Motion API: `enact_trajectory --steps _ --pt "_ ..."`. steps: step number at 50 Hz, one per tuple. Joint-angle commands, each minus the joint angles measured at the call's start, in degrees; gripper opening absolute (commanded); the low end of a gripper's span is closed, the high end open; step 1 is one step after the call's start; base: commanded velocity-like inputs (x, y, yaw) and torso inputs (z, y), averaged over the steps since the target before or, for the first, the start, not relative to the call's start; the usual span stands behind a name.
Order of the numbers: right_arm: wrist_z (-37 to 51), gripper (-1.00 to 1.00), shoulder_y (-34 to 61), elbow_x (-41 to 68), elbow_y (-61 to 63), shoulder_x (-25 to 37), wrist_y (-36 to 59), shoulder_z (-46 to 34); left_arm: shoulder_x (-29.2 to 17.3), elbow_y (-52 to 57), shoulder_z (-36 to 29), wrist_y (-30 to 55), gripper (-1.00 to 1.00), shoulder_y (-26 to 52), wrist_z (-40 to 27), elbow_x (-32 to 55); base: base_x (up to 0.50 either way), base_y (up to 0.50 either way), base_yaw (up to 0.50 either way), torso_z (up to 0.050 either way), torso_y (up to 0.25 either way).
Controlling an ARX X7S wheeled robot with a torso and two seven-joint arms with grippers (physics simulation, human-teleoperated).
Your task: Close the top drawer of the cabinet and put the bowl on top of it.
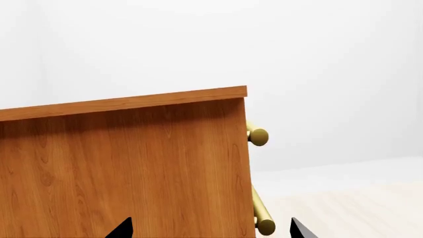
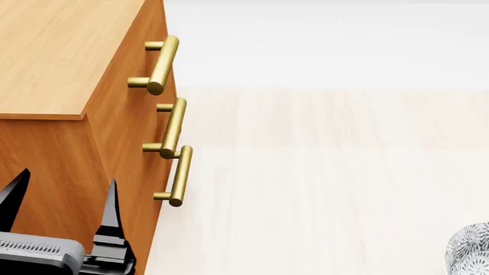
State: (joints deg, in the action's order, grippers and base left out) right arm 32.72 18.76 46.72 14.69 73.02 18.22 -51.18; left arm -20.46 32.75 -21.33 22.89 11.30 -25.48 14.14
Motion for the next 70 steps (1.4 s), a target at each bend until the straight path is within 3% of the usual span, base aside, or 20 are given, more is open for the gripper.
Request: enact_trajectory --steps 1,46,47,63,70 --pt "-0.13 1.0 0.03 -0.19 -0.36 -0.32 -0.09 0.08 -0.08 -0.15 -0.09 -0.13 1.0 0.1 -0.12 0.14 0.0 0.0 0.0 0.0 0.0" --pt "-1.25 1.0 -0.08 -1.04 -3.59 -2.47 -1.4 0.33 -0.55 -0.49 -0.52 -0.44 1.0 0.3 -0.66 0.55 0.0 0.0 0.0 0.0 0.0" --pt "-1.38 -1.0 -0.04 -1.03 -3.84 -2.59 -1.57 0.4 -0.55 -0.67 -0.54 -0.68 1.0 0.23 -0.63 0.52 0.0 0.0 0.0 0.0 0.0" --pt "-1.42 -1.0 0.37 -1.5 -4.37 -3.45 -3.15 1.15 -0.66 -1.69 -0.86 -1.71 1.0 -0.27 -0.78 0.3 0.0 0.0 0.0 0.0 0.0" --pt "1.6 -1.0 2.86 2.12 6.1 3.16 -5.64 5.75 -0.52 -1.94 -1.19 -1.3 1.0 0.17 -0.92 0.23 0.0 0.0 0.0 0.0 0.0"
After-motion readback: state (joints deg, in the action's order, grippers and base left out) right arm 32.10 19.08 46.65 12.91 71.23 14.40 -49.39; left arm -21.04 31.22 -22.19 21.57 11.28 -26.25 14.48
